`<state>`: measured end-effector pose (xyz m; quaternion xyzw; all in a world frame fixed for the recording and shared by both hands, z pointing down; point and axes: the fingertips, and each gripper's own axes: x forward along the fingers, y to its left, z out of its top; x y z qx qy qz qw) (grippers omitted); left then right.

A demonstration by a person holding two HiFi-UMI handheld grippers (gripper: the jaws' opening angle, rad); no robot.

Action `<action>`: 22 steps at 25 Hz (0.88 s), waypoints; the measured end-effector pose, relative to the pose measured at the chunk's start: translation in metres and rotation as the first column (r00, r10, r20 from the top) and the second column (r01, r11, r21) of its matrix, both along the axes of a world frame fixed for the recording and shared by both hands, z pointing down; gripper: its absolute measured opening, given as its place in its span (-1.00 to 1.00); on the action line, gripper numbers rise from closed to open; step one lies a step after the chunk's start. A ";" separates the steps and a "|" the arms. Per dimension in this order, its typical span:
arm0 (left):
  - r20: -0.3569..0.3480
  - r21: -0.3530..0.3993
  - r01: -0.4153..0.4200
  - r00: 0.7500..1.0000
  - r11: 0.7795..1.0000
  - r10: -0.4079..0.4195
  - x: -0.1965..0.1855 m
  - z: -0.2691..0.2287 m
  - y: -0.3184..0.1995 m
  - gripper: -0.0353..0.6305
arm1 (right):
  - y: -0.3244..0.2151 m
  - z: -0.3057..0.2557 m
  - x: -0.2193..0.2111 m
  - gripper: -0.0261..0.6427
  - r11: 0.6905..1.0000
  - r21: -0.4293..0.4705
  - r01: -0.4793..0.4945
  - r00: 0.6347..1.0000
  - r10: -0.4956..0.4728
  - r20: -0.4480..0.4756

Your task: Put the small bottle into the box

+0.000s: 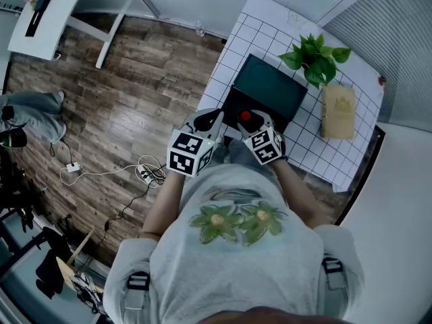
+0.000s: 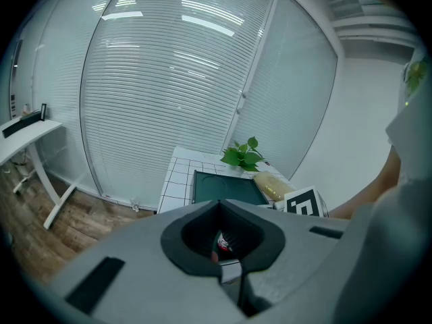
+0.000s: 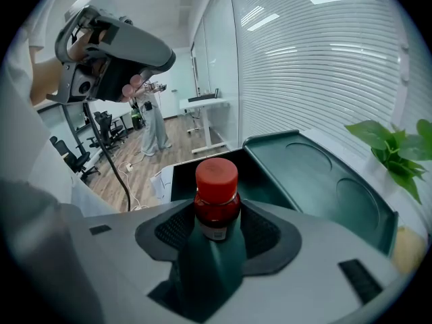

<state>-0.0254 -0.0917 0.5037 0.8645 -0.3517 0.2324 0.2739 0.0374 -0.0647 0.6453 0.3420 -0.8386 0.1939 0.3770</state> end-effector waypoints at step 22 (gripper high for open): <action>-0.005 0.009 -0.009 1.000 1.000 0.009 -0.001 -0.003 0.007 -0.88 | 0.005 0.002 -0.001 -0.29 1.000 -0.012 -0.013 0.999 0.013 -0.035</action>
